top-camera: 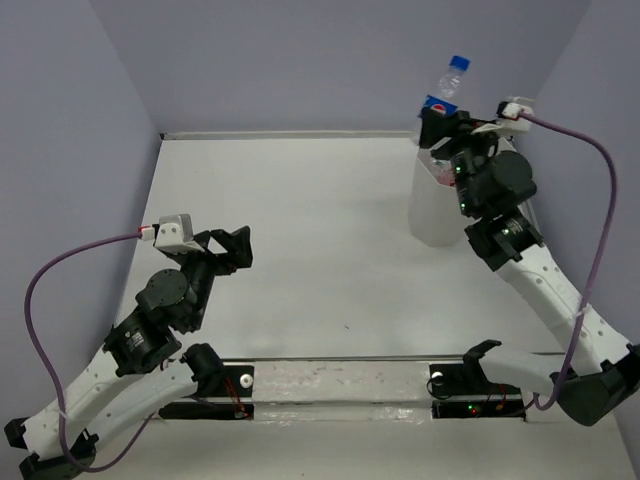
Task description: Put the plastic bottles in the bin
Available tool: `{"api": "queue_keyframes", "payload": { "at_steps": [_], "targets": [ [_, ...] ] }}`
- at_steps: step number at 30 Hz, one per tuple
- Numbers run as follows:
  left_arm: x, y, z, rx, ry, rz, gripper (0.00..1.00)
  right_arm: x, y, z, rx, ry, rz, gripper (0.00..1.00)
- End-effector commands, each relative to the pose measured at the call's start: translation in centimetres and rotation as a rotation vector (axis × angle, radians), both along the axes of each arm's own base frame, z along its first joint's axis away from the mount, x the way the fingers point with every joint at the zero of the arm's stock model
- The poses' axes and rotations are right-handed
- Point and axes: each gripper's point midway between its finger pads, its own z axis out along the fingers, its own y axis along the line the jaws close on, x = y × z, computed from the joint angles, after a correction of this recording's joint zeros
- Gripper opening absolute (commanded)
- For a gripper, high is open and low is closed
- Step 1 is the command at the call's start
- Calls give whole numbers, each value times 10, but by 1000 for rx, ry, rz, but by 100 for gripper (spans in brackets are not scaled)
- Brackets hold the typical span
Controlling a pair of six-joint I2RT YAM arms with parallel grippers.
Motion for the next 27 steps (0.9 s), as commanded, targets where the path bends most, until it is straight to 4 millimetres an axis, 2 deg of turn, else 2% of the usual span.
{"api": "queue_keyframes", "payload": {
  "at_steps": [1,2,5,10,13,14,17,27],
  "targets": [
    [7,-10,12,-14,-50,-54,99,19,-77,-15,-200,78,-302,20],
    [9,-9,12,-16,-55,-55,99,22,-99,-18,-219,96,-386,20],
    [13,-7,10,-9,-55,-47,99,28,-132,-29,-244,135,-506,20],
    [18,-6,7,12,-50,-45,99,26,-156,-58,-217,207,-560,19],
    [19,-7,6,13,-49,-45,99,19,-169,-65,-184,217,-578,19],
    [19,-7,7,14,-51,-48,99,19,-167,-74,-184,232,-561,19],
    [20,-8,6,15,-50,-54,99,18,-176,-86,-179,263,-582,19],
    [20,-6,5,15,-48,-48,99,20,-171,-112,-144,311,-537,20]
  ]
}}
